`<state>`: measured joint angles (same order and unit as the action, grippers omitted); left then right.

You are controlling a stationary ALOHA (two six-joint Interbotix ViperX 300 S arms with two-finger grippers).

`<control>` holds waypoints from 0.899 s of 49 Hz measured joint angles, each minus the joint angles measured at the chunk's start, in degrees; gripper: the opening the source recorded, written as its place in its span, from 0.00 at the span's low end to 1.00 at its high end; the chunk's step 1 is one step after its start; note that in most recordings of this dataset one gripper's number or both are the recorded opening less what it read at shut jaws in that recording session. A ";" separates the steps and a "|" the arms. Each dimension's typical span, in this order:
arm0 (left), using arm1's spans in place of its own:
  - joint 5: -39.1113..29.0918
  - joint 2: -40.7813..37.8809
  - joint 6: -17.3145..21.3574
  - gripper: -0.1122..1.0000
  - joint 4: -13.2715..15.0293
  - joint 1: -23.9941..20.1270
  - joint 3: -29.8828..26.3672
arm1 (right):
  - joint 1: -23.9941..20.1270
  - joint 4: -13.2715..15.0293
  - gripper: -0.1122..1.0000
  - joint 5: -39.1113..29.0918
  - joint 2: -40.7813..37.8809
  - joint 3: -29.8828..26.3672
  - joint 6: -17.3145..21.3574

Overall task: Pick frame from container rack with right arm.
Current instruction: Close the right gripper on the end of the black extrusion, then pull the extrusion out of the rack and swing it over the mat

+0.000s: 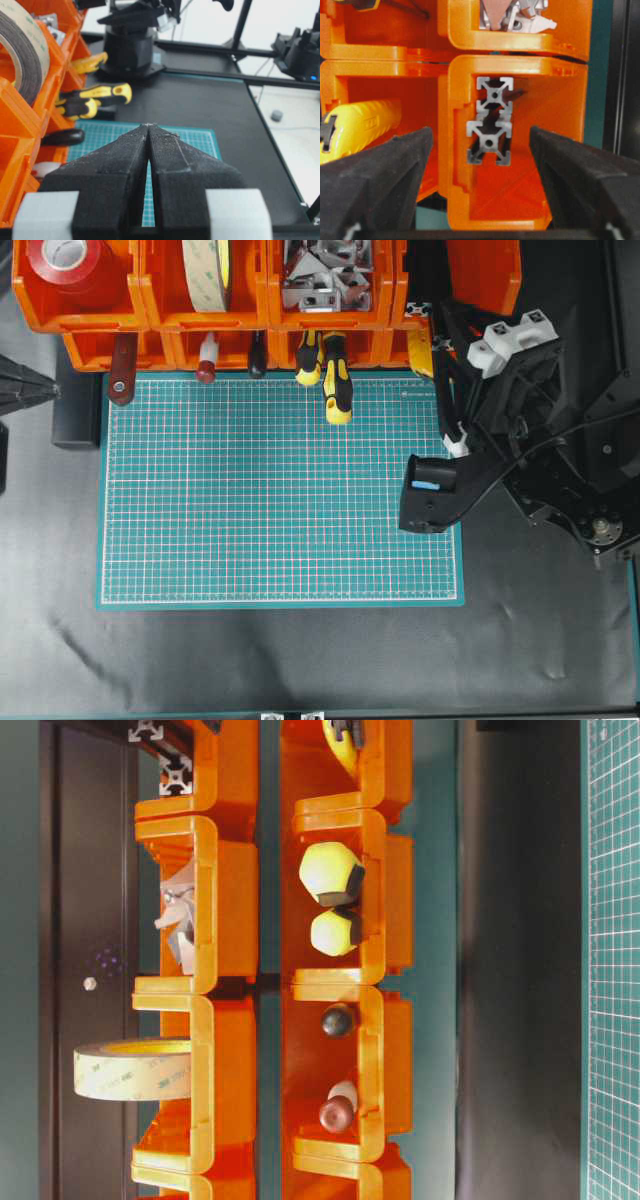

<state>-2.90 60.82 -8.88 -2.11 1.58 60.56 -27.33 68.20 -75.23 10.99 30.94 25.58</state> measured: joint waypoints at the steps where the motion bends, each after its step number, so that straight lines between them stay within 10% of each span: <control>1: 0.00 -0.09 0.00 0.11 0.00 0.00 0.00 | 0.00 0.09 0.70 0.00 -0.09 0.00 -0.09; 10: 0.09 -0.09 0.00 0.11 0.00 0.00 0.00 | 0.09 0.53 0.33 -1.23 -0.79 -0.09 0.00; 25: 0.09 0.09 -0.09 0.11 0.00 0.00 0.00 | -0.35 1.05 0.33 -4.04 -2.55 -1.93 3.52; 44: 0.09 0.18 -1.14 0.11 0.00 -0.09 0.00 | -8.53 8.44 0.33 -14.85 -4.83 -7.21 2.02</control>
<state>-2.81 61.00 -10.02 -2.11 1.49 60.56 -35.86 76.64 -90.09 6.15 23.73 27.60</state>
